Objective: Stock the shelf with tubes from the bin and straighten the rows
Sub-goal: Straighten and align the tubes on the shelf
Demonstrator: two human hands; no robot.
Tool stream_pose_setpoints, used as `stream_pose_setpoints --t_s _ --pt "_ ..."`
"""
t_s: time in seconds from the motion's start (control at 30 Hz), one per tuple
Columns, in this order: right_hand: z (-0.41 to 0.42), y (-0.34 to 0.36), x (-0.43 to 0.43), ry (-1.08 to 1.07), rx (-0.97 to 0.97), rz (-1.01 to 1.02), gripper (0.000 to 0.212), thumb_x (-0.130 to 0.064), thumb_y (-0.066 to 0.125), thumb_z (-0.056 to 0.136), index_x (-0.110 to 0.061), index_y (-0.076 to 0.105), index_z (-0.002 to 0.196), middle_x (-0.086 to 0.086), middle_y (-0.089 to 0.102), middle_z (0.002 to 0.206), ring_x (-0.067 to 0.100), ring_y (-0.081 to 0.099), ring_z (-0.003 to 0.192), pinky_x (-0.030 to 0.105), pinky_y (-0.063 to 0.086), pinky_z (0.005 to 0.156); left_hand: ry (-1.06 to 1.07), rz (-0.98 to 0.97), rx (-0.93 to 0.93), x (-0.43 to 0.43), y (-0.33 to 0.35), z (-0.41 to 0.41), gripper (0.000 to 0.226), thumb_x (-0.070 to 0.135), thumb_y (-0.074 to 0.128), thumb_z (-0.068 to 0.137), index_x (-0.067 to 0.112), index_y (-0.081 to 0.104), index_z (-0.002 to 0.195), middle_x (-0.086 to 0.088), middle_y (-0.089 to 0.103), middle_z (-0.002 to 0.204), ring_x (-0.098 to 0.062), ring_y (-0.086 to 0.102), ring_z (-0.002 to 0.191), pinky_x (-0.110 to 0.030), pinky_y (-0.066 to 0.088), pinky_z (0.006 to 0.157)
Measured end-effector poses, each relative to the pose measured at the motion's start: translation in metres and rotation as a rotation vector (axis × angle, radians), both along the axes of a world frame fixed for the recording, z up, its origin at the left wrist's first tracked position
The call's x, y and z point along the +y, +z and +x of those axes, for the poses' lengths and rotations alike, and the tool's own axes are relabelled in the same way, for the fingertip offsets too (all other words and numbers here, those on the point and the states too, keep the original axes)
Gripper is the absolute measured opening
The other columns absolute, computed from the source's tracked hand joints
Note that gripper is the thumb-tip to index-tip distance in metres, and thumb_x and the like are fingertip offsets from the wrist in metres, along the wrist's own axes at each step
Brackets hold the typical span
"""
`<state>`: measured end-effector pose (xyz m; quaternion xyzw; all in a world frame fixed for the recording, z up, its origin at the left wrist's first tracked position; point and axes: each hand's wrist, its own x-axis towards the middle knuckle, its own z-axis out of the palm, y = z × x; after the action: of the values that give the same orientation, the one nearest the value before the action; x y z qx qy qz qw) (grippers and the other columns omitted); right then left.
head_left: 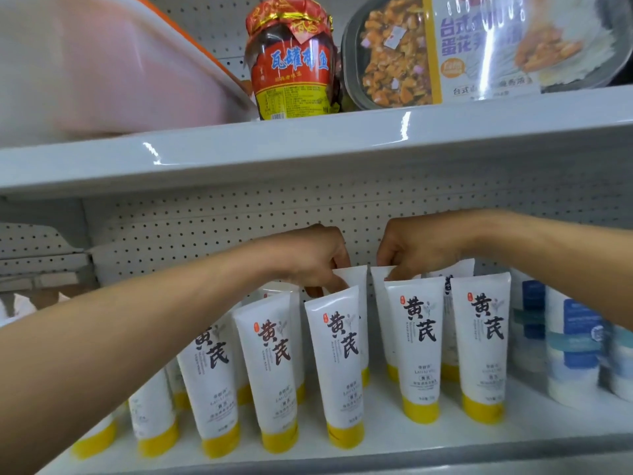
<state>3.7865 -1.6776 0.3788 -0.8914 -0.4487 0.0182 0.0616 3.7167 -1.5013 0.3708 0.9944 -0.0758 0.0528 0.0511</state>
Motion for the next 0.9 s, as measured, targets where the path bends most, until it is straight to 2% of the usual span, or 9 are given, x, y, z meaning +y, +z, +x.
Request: stream_pose_setpoints --t_s 0.23,0.37,0.5,0.63,0.9 --pt "0.0024 -0.0013 -0.0008 0.015 0.033 0.011 0.018 -0.030 0.069 0.087 -0.014 0.076 0.090 0.000 0.075 0.084 0.010 0.065 0.072 0.028 0.055 0.075 -0.020 -0.051 0.027 -0.0008 0.0005 0.0030 0.024 0.026 0.074 0.084 0.015 0.075 0.105 0.003 0.075 0.097 -0.010 0.073 0.079 -0.027 0.061 0.073" --pt "0.0028 -0.0014 -0.0015 0.025 0.034 0.014 0.017 -0.030 0.069 0.088 -0.015 0.076 0.094 -0.001 0.076 0.090 0.019 0.070 0.087 0.034 0.058 0.083 -0.031 -0.053 0.028 0.0009 0.0010 0.0013 0.022 0.026 0.073 0.084 0.016 0.075 0.104 0.006 0.075 0.095 -0.008 0.071 0.082 -0.028 0.060 0.079" --pt "0.0035 -0.0021 -0.0019 0.041 0.023 0.019 0.016 -0.030 0.068 0.088 -0.016 0.076 0.091 0.000 0.075 0.089 0.022 0.069 0.088 0.036 0.057 0.082 -0.027 -0.078 0.032 0.0016 0.0005 0.0013 0.019 0.026 0.073 0.084 0.016 0.076 0.101 0.006 0.076 0.093 -0.008 0.072 0.080 -0.028 0.061 0.077" --pt "0.0023 -0.0022 -0.0030 0.040 0.030 0.021 0.014 -0.030 0.068 0.088 -0.019 0.076 0.092 -0.005 0.076 0.087 0.017 0.070 0.087 0.035 0.057 0.084 -0.018 -0.082 0.028 0.0002 -0.0005 0.0009 0.022 0.027 0.074 0.084 0.015 0.076 0.102 0.007 0.075 0.093 -0.007 0.072 0.079 -0.024 0.060 0.075" --pt "0.0002 -0.0027 -0.0052 0.032 0.040 0.028 0.014 -0.031 0.068 0.088 -0.019 0.075 0.089 -0.004 0.075 0.086 0.018 0.070 0.085 0.033 0.057 0.081 -0.002 -0.043 0.033 -0.0022 0.0007 -0.0040 0.026 0.032 0.073 0.084 0.018 0.074 0.106 0.007 0.074 0.098 -0.008 0.069 0.084 -0.026 0.059 0.081"
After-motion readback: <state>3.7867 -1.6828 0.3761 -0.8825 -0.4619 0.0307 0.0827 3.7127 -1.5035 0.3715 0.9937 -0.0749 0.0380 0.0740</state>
